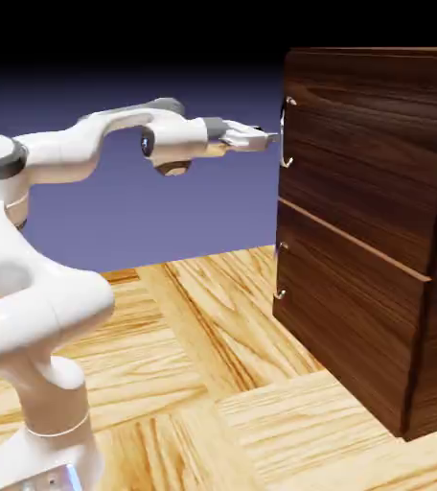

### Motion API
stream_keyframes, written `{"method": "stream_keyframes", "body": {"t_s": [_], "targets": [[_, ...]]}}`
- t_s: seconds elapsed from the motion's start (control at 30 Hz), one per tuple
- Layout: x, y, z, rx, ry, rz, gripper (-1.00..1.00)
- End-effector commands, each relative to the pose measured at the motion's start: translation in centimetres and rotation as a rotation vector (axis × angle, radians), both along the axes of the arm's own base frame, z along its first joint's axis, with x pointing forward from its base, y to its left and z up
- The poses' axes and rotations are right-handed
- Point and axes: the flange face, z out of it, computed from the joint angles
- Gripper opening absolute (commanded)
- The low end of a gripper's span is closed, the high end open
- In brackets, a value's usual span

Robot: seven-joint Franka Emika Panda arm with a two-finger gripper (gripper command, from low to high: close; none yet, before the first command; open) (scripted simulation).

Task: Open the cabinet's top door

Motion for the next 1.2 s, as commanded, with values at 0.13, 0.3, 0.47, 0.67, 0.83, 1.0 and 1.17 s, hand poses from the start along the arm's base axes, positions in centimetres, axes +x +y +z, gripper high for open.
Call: {"method": "stream_keyframes", "body": {"t_s": [0.13, 0.3, 0.47, 0.67, 0.83, 1.0, 1.17], "targets": [[1.1, -0.4, -0.1, 0.0, 0.002, 0.015, -1.0], [-2.7, -1.6, 0.0, 0.0, 0.001, 0.096, -1.0], [-6.6, -3.3, 0.0, 0.0, 0.001, 0.184, -1.0], [-11.5, -6.0, 0.0, 0.001, 0.001, 0.299, -1.0], [-15.5, -8.9, 0.0, 0.0, 0.001, 0.401, -1.0], [-20.0, -13.0, 0.0, 0.001, 0.001, 0.526, -1.0], [-23.7, -17.3, 0.0, 0.001, 0.001, 0.644, -1.0]]}}
